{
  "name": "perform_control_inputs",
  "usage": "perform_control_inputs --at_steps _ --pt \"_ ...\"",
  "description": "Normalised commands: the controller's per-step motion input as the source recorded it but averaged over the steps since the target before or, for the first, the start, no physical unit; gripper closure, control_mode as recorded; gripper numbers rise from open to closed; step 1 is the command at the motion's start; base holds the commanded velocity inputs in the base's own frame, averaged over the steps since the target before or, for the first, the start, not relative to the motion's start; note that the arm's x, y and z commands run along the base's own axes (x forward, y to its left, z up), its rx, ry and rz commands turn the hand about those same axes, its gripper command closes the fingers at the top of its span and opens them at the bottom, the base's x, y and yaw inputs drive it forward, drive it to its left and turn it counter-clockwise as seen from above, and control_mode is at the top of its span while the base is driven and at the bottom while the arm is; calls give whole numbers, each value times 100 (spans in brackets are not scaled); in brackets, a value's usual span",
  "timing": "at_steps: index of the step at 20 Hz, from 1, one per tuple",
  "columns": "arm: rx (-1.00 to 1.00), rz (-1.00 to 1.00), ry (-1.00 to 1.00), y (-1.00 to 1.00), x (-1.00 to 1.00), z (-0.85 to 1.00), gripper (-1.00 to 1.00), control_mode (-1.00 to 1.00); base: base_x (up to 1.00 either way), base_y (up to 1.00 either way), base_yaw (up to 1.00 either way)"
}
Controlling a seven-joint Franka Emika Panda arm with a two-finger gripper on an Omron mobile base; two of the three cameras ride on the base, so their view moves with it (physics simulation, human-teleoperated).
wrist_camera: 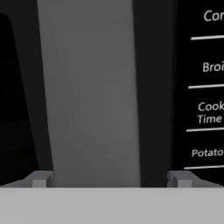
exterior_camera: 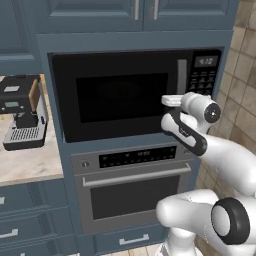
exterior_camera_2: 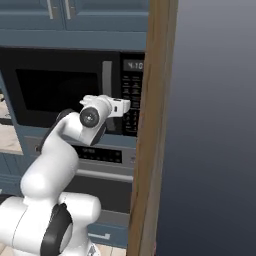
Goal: The microwave is finished heating the chicken drumstick and lemon. Take the bowl containing the food and place it on the dining counter.
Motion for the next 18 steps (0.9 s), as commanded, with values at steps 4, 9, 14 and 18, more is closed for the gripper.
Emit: perform_control_inputs --at_steps 4,9,14,18 --pt "0 0 1 0 22 0 100 -100 0 0 0" --pt "0 0 0 0 0 0 100 -100 0 0 0" --pt "0 0 4 0 -10 14 100 -100 0 0 0" --pt "4 0 3 10 -69 46 100 -100 0 0 0"
